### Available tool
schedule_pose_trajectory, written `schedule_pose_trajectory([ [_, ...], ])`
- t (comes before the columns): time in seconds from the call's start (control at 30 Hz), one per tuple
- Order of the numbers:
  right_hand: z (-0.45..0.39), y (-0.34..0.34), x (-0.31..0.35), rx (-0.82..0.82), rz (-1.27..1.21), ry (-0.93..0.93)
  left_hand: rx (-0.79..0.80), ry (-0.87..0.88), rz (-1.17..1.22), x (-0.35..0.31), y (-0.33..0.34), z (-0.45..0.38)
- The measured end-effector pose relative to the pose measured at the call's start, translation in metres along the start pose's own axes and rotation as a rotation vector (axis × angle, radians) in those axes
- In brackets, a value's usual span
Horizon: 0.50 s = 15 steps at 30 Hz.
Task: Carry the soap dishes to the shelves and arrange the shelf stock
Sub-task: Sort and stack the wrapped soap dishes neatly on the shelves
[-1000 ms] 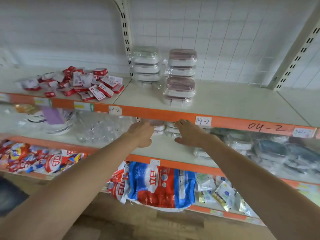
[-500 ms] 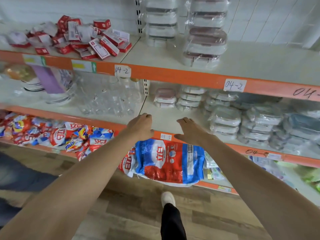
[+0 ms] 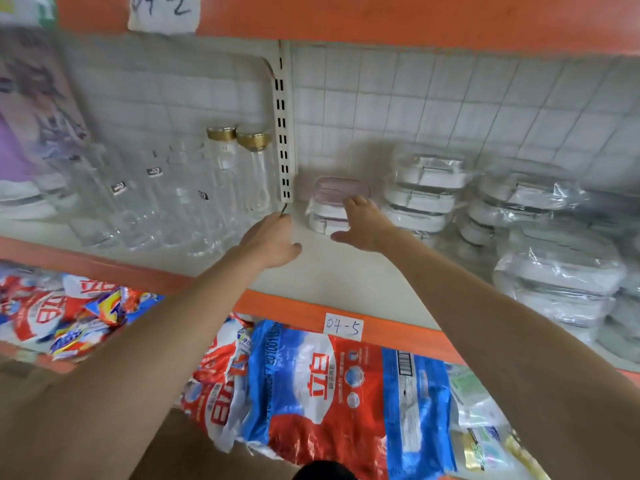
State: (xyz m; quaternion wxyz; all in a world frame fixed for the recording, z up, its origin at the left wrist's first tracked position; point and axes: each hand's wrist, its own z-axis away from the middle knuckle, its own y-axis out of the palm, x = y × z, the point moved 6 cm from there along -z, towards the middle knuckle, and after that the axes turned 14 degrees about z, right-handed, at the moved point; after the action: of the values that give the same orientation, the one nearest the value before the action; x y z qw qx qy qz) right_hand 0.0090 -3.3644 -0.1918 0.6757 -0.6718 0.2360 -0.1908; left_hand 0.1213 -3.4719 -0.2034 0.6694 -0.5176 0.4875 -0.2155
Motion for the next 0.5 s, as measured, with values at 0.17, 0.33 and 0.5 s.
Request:
schedule_pose_trajectory([
  [0.17,-0.065,0.007,-0.021,-0.029,0.023,0.017,-0.006,0.028,-0.009,0.014,0.027,-0.037],
  [0.33,-0.112,0.018,-0.035,0.099,0.047,0.045,-0.017,0.016,-0.009,0.031,0.033,-0.061],
  [0.5,-0.114,0.018,-0.028,0.100,0.179,0.046,-0.131,0.066,0.063,0.036,0.019,-0.069],
])
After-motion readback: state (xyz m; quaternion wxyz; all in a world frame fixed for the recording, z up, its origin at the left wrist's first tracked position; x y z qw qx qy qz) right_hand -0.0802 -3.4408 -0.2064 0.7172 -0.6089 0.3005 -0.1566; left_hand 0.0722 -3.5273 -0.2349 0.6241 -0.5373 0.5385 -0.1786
